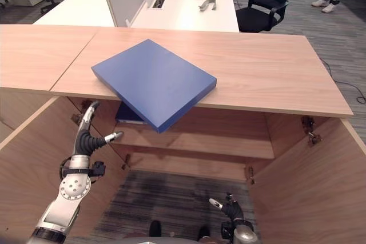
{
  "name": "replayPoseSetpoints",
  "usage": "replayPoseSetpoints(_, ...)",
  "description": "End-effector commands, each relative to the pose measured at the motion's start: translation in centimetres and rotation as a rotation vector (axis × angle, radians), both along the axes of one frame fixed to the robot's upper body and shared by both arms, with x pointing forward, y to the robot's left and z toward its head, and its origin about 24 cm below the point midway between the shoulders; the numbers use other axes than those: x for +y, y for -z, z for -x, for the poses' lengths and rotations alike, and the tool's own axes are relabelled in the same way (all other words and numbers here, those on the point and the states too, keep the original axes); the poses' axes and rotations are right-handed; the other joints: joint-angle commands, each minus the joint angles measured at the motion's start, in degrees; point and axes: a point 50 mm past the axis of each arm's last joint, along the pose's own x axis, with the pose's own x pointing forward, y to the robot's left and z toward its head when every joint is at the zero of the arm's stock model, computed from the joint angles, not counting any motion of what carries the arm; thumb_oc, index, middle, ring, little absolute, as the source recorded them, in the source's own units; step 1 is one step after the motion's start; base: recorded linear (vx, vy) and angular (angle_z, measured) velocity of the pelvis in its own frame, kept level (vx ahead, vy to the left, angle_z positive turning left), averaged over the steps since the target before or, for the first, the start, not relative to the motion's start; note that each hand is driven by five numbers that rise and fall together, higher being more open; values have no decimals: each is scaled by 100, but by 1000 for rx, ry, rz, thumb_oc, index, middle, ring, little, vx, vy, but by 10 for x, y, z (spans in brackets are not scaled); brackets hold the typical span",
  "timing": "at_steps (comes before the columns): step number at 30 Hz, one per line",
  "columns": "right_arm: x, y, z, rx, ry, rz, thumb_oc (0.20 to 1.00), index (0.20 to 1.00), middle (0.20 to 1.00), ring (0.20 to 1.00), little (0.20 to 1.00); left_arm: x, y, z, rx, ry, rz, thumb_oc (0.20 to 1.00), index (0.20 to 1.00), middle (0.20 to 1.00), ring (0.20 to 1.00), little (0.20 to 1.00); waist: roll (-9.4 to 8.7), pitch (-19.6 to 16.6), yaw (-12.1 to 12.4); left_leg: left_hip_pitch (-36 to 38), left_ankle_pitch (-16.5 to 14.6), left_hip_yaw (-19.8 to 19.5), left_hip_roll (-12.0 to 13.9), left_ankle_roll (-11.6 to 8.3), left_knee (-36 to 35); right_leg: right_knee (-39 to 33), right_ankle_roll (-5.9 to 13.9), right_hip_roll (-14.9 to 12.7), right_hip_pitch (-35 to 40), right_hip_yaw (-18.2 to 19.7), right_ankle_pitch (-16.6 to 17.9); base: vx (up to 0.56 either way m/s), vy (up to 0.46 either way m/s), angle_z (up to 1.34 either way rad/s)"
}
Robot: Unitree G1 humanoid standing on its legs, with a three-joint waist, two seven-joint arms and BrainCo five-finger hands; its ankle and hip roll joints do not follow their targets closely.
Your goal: Put the empty folder in the office cabinet
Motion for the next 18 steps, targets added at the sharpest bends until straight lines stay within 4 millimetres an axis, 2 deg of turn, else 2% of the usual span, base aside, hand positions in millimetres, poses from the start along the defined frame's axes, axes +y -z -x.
replayPoseSetpoints(1,9,-11,-30,-105,-26,0,1000,1000,1000,1000,1000,8,-45,-8,-246,-16,-27,1000,1000,1000,1000,1000,-239,161,25,260,-449,10,22,-251,17,40,370,-56,387,140,-419,8,-30,8)
replayPoseSetpoints(5,11,-11,-30,-106,-35,1,1000,1000,1000,1000,1000,5,-59,-6,-332,-20,-82,1000,1000,1000,1000,1000,-236,139,48,270,-450,2,32,-268,17,40,379,-47,386,127,-427,6,-22,6)
replayPoseSetpoints(10,12,-10,-29,-101,-35,5,1000,1000,1000,1000,1000,4,-66,-2,-396,-33,-114,1000,1000,1000,1000,1000,-228,116,64,280,-454,2,44,-276,17,40,395,-42,385,121,-435,0,0,0)
replayPoseSetpoints(18,13,-8,-25,-94,-43,6,1000,1000,1000,1000,1000,-1,-83,-1,-501,-36,-294,1000,1000,1000,1000,1000,-198,97,24,319,-486,-5,43,-285,17,40,398,-33,414,141,-459,0,0,0)
